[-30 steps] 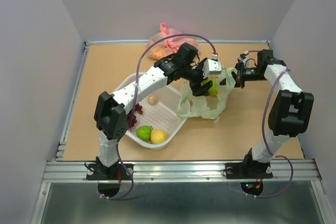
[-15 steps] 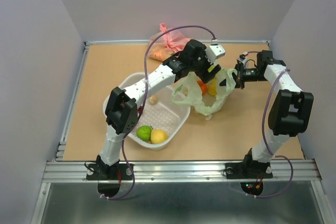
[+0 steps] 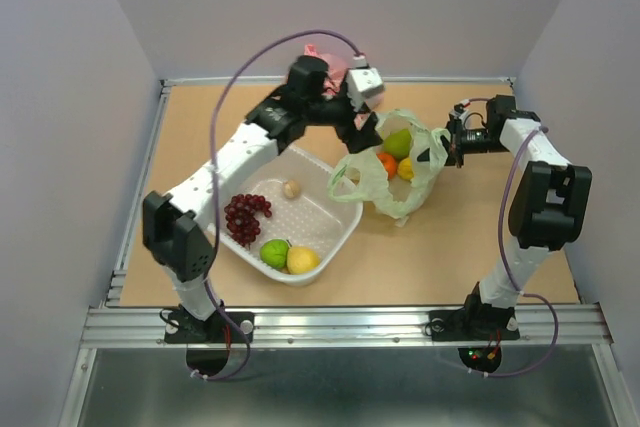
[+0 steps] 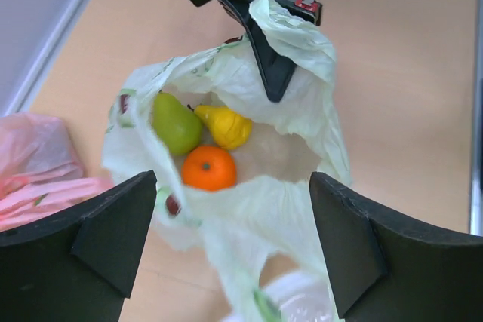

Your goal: Place the fake fruits into the plastic bag and tie a complex knot

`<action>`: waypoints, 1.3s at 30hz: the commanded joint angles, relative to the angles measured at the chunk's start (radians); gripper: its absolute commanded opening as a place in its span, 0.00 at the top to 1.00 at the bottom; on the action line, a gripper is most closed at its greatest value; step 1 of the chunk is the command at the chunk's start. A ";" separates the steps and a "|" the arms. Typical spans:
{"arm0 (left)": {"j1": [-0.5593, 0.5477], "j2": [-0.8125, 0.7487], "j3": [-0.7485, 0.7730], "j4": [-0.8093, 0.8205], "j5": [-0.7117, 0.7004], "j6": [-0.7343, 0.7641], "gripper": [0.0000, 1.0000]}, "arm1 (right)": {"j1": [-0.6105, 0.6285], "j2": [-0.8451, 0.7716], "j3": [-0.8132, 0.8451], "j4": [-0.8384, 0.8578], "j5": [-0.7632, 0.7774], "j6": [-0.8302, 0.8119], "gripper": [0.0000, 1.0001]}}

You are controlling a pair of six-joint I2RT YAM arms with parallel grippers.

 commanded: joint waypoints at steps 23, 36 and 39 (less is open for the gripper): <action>0.161 -0.283 -0.587 -0.752 -0.109 0.688 0.01 | -0.008 -0.042 0.002 -0.008 0.037 -0.042 1.00; 0.127 -0.196 -0.669 -0.700 -0.161 0.722 0.01 | -0.008 -0.044 0.015 -0.009 0.061 -0.041 1.00; 0.126 -0.190 -0.690 -0.675 -0.171 0.719 0.01 | -0.008 -0.035 0.022 -0.009 0.063 -0.041 1.00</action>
